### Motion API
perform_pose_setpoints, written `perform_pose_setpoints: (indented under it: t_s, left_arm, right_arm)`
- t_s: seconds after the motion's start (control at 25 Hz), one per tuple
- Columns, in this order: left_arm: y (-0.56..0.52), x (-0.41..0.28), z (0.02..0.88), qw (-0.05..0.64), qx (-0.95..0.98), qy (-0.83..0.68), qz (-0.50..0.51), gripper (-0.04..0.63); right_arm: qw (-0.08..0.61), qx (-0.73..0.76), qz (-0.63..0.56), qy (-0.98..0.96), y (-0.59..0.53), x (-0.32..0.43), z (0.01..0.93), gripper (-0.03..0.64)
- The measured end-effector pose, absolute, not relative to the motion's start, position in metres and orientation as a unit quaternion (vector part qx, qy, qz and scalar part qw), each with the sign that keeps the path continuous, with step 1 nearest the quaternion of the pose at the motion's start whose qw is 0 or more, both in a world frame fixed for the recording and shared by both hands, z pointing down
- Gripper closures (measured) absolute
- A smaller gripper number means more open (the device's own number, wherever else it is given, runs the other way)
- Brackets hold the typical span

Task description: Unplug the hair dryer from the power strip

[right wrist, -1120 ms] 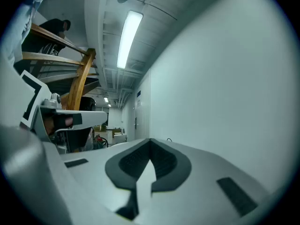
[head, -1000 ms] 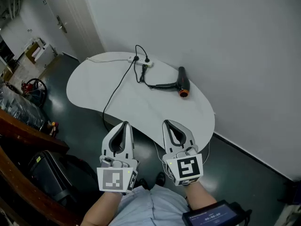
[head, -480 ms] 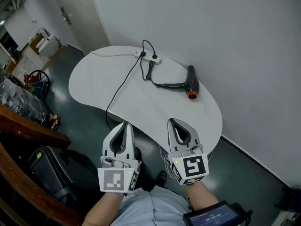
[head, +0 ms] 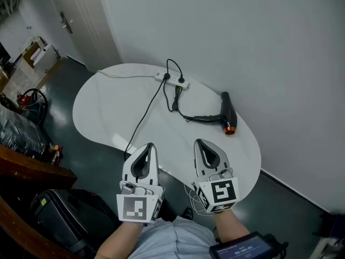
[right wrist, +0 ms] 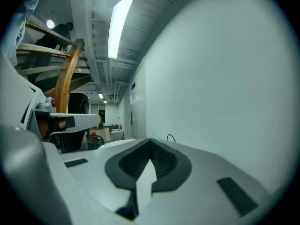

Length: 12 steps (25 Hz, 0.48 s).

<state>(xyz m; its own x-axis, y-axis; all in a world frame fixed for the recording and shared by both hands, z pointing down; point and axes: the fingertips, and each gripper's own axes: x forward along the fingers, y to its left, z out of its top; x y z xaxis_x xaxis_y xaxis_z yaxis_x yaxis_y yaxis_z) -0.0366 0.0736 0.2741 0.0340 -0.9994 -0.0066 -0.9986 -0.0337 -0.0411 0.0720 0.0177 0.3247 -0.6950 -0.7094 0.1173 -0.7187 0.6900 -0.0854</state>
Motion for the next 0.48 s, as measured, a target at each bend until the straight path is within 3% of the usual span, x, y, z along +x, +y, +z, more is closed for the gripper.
perform_pose_setpoints:
  t_s: [0.48]
  left_arm:
    - [0.013, -0.094, 0.259, 0.042, -0.766, 0.642, 0.010, 0.598]
  right_arm:
    - [0.025, 0.451, 0.031, -0.891, -0.041, 0.023, 0.300, 0.617]
